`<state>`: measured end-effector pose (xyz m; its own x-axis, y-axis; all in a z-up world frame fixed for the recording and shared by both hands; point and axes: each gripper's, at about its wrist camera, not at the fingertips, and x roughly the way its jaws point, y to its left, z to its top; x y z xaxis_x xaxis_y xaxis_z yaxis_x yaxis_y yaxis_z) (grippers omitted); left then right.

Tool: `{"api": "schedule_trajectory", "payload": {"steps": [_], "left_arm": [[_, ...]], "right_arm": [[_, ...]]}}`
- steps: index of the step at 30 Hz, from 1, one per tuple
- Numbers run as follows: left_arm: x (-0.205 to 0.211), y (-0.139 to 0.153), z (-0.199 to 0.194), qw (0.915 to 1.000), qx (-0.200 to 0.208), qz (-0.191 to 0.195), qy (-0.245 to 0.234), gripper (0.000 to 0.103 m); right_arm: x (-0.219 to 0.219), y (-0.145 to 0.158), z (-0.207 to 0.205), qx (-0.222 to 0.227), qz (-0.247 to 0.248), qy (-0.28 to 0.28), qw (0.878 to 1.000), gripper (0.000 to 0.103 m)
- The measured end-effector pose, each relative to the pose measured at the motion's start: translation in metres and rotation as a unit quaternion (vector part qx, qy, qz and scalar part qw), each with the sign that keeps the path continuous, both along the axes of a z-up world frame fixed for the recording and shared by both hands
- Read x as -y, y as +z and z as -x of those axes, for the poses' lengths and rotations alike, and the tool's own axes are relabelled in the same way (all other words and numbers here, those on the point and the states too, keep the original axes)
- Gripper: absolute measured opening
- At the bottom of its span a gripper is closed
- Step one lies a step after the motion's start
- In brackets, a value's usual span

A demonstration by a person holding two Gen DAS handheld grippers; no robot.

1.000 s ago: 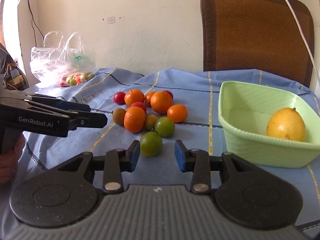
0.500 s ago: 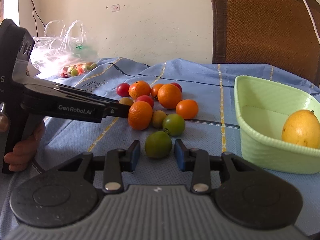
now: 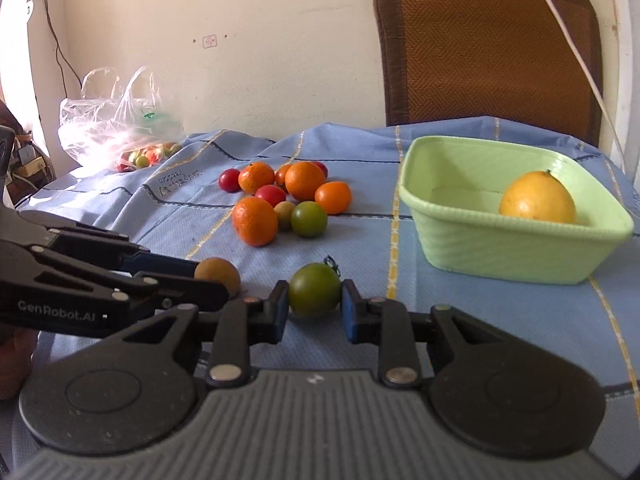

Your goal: Organize fruits

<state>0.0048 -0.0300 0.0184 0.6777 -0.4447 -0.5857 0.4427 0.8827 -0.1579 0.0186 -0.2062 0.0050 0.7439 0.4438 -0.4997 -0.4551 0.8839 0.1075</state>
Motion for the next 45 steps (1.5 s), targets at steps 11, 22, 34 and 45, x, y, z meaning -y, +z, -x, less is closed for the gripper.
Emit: {"api": "schedule_trajectory", "payload": {"steps": [11, 22, 34, 45], "left_arm": [[0.069, 0.039, -0.071, 0.999, 0.03, 0.024, -0.022, 0.027], [0.085, 0.026, -0.098, 0.9998, 0.016, 0.009, -0.011, 0.028], [-0.043, 0.06, -0.067, 0.986, 0.062, 0.091, 0.126, 0.029], [-0.064, 0.015, -0.038, 0.9881, 0.02, 0.064, 0.138, 0.047]], "right_arm": [[0.059, 0.03, -0.017, 0.104, -0.019, -0.118, 0.987, 0.03], [0.072, 0.02, -0.029, 0.103, -0.011, -0.133, 0.986, 0.033], [0.063, 0.034, -0.018, 0.12, -0.027, -0.121, 0.985, 0.035], [-0.008, 0.02, -0.013, 0.082, -0.005, -0.026, 0.996, 0.035]]}}
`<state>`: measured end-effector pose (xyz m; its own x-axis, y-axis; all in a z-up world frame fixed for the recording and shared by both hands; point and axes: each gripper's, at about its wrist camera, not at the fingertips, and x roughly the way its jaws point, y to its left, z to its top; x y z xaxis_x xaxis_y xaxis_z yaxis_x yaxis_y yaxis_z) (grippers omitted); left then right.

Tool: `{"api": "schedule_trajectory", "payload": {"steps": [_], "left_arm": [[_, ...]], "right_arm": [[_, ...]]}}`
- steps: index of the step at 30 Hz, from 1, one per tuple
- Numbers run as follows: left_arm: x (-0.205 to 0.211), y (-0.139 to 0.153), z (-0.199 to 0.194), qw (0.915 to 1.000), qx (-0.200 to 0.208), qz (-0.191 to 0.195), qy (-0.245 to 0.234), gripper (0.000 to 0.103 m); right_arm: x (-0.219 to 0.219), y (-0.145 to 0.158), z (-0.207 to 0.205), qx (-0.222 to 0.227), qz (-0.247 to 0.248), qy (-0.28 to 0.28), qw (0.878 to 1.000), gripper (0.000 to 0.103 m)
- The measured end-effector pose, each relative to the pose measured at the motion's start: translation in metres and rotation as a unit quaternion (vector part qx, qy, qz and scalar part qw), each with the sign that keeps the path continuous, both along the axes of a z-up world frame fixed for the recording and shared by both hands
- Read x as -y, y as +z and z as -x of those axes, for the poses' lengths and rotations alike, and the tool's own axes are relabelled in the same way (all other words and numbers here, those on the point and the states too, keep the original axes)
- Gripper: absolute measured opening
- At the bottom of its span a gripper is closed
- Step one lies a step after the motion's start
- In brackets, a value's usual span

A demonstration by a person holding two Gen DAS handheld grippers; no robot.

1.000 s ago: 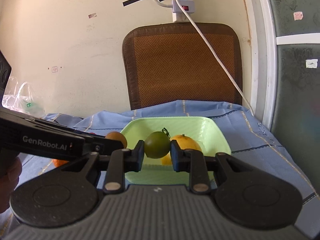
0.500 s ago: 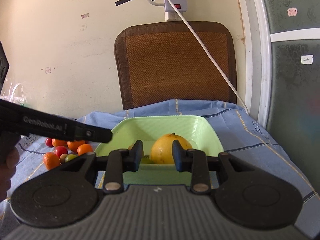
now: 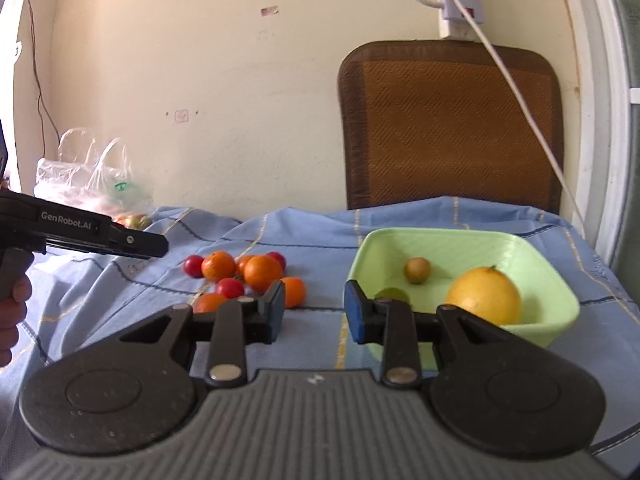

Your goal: Organize fruits

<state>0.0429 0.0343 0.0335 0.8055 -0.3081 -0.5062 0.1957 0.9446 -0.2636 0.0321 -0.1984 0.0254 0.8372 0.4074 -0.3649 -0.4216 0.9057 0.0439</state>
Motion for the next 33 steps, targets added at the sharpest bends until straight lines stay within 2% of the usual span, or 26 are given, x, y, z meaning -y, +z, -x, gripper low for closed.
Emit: {"api": "schedule_trajectory", "payload": {"steps": [3, 6, 11, 21, 33], "left_arm": [[0.018, -0.009, 0.001, 0.9995, -0.003, -0.022, -0.022, 0.047], [0.03, -0.014, 0.001, 0.9991, -0.007, -0.036, -0.019, 0.048], [0.036, -0.024, 0.005, 0.9982, -0.02, -0.054, 0.015, 0.048], [0.031, -0.025, 0.008, 0.9964, -0.013, -0.065, 0.053, 0.051], [0.031, -0.025, 0.008, 0.9959, -0.01, -0.065, 0.062, 0.056]], "right_arm": [[-0.01, -0.008, 0.0, -0.02, 0.013, 0.006, 1.0, 0.035], [-0.01, -0.015, 0.0, -0.043, 0.012, 0.001, 0.999, 0.035], [0.004, -0.019, 0.001, -0.077, -0.038, -0.016, 0.996, 0.035], [0.005, -0.019, 0.002, -0.081, -0.039, -0.029, 0.996, 0.035], [0.007, -0.021, -0.002, -0.09, -0.044, -0.033, 0.994, 0.035]]}}
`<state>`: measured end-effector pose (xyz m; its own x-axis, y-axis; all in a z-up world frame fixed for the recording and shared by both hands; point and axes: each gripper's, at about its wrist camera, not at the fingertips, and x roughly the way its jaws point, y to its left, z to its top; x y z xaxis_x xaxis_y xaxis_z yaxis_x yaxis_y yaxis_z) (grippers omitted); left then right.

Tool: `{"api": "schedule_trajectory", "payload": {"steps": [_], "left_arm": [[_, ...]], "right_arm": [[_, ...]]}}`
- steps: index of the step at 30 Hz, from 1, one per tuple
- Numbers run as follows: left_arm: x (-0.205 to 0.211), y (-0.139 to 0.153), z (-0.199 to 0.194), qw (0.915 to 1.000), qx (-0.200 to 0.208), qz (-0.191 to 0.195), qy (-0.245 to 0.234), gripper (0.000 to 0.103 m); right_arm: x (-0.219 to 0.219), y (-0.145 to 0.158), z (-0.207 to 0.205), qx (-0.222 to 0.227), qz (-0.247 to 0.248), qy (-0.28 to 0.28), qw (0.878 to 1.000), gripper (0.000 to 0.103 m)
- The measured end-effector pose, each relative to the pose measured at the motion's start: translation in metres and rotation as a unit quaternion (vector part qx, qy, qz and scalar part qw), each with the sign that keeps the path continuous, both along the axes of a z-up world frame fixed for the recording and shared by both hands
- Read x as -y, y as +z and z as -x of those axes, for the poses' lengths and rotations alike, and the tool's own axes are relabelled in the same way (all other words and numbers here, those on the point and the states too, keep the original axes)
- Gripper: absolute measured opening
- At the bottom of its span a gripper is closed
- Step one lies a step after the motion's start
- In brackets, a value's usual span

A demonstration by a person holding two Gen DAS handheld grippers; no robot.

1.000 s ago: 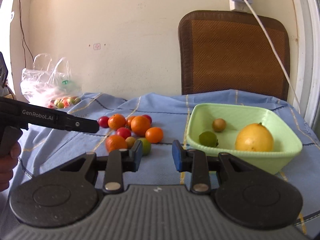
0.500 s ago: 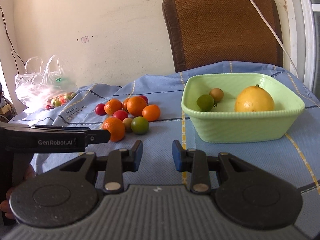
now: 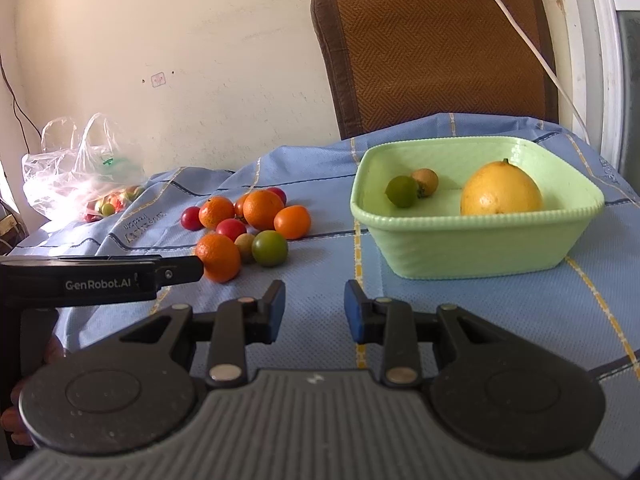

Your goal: Organize fruits

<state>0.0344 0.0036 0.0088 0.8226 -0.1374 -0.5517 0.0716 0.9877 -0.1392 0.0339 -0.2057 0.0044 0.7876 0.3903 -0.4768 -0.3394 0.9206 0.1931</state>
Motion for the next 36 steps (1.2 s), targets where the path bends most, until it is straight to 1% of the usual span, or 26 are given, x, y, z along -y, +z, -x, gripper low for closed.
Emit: {"api": "schedule_trajectory", "payload": {"steps": [5, 10, 12, 15, 19, 22, 24, 27, 29, 30, 31, 33, 36], "left_arm": [[-0.001, 0.0, -0.001, 1.0, -0.002, 0.0, 0.004, 0.057], [-0.002, 0.0, -0.001, 1.0, -0.002, -0.002, 0.008, 0.057], [-0.001, -0.001, -0.001, 1.0, -0.002, -0.002, 0.008, 0.058], [-0.002, -0.001, -0.002, 1.0, -0.002, -0.003, 0.007, 0.059], [-0.002, -0.001, -0.002, 1.0, -0.001, -0.004, 0.008, 0.06], [-0.002, -0.001, -0.001, 1.0, 0.001, -0.004, 0.007, 0.061], [-0.002, -0.001, -0.001, 1.0, 0.003, -0.004, 0.005, 0.062], [-0.001, 0.0, 0.001, 0.9999, 0.008, -0.006, 0.002, 0.063], [0.0, 0.0, 0.002, 0.9999, 0.012, -0.01, 0.0, 0.063], [0.001, 0.0, 0.002, 0.9998, 0.014, -0.011, -0.001, 0.064], [0.001, 0.0, 0.002, 0.9998, 0.016, -0.013, -0.003, 0.065], [0.003, 0.001, 0.004, 0.9996, 0.021, -0.017, -0.009, 0.069], [0.007, 0.002, 0.006, 0.999, 0.031, -0.029, -0.016, 0.071]], "right_arm": [[0.001, 0.0, -0.006, -0.01, -0.007, -0.006, 1.0, 0.035], [0.0, 0.002, -0.016, -0.003, 0.0, -0.021, 1.0, 0.035], [0.005, 0.002, -0.021, -0.005, -0.006, -0.032, 0.999, 0.035], [0.01, 0.001, -0.026, -0.017, -0.022, -0.034, 0.999, 0.034], [0.012, 0.002, -0.025, -0.008, -0.024, -0.053, 0.998, 0.033], [0.019, 0.001, -0.028, -0.009, -0.038, -0.079, 0.996, 0.034], [0.023, 0.001, -0.028, -0.011, -0.047, -0.086, 0.995, 0.035], [0.021, 0.001, -0.025, -0.005, -0.045, -0.076, 0.996, 0.035], [0.014, 0.001, -0.02, 0.007, -0.028, -0.063, 0.998, 0.035], [0.01, 0.002, -0.018, 0.011, -0.021, -0.055, 0.998, 0.037], [0.008, 0.003, -0.017, 0.015, -0.016, -0.049, 0.999, 0.043], [0.008, 0.003, -0.017, 0.016, -0.016, -0.046, 0.999, 0.044], [0.013, 0.002, -0.019, 0.011, -0.028, -0.051, 0.998, 0.044]]}}
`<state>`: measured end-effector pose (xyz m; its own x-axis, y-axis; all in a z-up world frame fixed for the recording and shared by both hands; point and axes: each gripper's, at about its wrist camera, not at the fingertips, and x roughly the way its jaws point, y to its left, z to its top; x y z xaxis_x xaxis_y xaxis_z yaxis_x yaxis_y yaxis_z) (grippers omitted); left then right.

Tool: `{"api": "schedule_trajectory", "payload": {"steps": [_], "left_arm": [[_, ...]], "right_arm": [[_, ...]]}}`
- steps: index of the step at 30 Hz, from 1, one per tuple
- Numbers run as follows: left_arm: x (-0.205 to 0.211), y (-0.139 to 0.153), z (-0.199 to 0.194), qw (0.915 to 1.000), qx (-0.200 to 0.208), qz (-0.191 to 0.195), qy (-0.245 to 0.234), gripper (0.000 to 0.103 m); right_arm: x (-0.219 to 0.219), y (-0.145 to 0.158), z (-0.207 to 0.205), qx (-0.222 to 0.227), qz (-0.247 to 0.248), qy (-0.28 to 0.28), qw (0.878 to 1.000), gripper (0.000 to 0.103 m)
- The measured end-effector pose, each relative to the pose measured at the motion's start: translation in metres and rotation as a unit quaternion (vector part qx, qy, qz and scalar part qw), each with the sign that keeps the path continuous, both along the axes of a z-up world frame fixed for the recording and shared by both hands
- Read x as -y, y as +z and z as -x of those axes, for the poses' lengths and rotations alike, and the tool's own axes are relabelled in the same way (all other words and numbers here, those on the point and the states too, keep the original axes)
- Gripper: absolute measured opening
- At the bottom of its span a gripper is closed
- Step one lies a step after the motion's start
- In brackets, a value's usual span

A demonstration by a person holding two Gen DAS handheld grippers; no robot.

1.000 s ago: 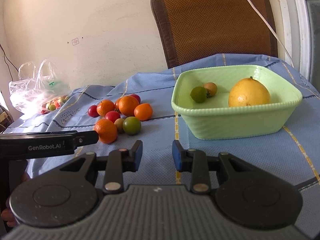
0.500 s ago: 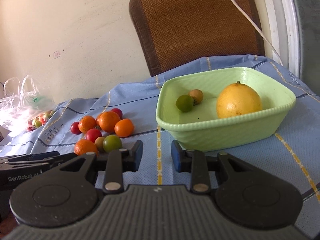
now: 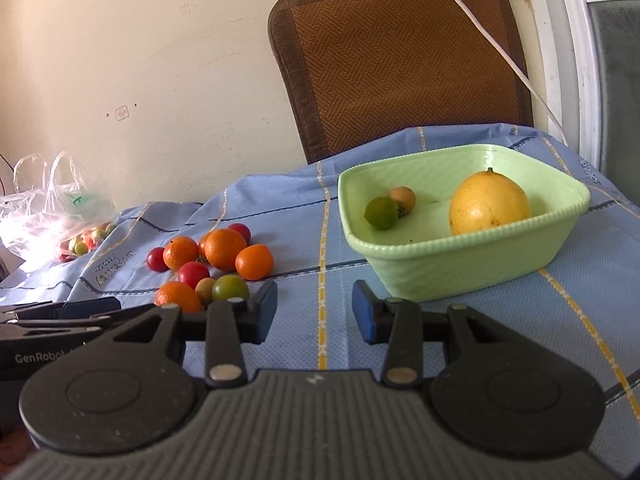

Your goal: Organize fruits

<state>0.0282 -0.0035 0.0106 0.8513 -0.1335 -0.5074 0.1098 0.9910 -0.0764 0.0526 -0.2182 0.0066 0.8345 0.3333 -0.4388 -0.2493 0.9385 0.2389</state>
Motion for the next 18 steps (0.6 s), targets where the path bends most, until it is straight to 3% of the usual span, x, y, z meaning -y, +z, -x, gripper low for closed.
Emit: {"api": "schedule_trajectory", "payload": {"steps": [18], "left_arm": [[0.0071, 0.0017, 0.0047, 0.9994, 0.02, -0.028, -0.001, 0.078]], "right_arm": [[0.0012, 0.0011, 0.0012, 0.006, -0.006, 0.013, 1.0, 0.048]]}}
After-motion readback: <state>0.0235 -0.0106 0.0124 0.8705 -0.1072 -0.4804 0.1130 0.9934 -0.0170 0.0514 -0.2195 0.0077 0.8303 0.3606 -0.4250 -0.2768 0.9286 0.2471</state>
